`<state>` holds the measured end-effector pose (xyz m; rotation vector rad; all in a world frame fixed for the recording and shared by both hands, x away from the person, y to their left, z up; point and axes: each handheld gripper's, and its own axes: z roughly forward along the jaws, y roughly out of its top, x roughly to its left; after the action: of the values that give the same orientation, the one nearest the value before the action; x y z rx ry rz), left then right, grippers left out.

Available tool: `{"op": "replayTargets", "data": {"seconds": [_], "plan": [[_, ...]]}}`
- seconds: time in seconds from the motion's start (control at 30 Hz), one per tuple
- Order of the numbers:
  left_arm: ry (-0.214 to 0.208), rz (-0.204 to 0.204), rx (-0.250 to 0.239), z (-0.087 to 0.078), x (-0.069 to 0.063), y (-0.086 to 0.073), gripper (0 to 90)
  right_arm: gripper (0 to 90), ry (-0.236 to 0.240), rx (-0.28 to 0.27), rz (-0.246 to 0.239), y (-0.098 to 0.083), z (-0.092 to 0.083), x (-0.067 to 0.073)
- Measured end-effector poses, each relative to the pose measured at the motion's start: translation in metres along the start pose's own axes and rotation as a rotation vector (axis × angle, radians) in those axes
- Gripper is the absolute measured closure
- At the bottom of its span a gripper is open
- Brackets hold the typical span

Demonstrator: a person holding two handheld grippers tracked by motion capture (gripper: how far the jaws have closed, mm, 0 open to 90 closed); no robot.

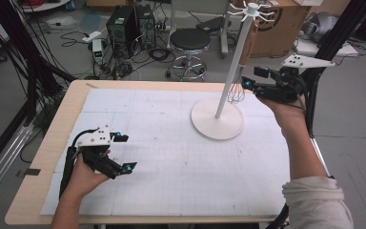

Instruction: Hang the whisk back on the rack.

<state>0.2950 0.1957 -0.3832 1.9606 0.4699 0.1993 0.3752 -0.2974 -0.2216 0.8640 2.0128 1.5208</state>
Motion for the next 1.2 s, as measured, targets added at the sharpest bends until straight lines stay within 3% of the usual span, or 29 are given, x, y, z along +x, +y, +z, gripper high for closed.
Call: {"op": "replayTargets", "data": {"seconds": [0.27, 0.57, 0.83, 1.0, 1.2], "plan": [[-0.015, 0.011, 0.0, 0.0, 0.0, 0.0, 1.6, 24.7, 0.067, 0.014, -0.017, -0.012, -0.007, 0.011], [-0.018, 0.003, -0.003, 0.0, 0.0, 0.0, 1.6, 20.0, 0.127, -0.029, -0.009, -0.037, -0.015, 0.019], [-0.023, 0.005, -0.003, 0.002, 0.0, -0.001, 1.6, 17.2, 0.189, -0.001, -0.036, -0.057, -0.015, 0.03], [-0.024, 0.001, -0.008, 0.0, 0.0, -0.002, 1.6, 16.0, 0.224, 0.001, -0.007, -0.077, -0.018, 0.035], [-0.027, 0.003, -0.009, -0.002, -0.001, -0.004, 1.6, 16.0, 0.243, 0.014, -0.004, -0.104, -0.019, 0.039]]}}
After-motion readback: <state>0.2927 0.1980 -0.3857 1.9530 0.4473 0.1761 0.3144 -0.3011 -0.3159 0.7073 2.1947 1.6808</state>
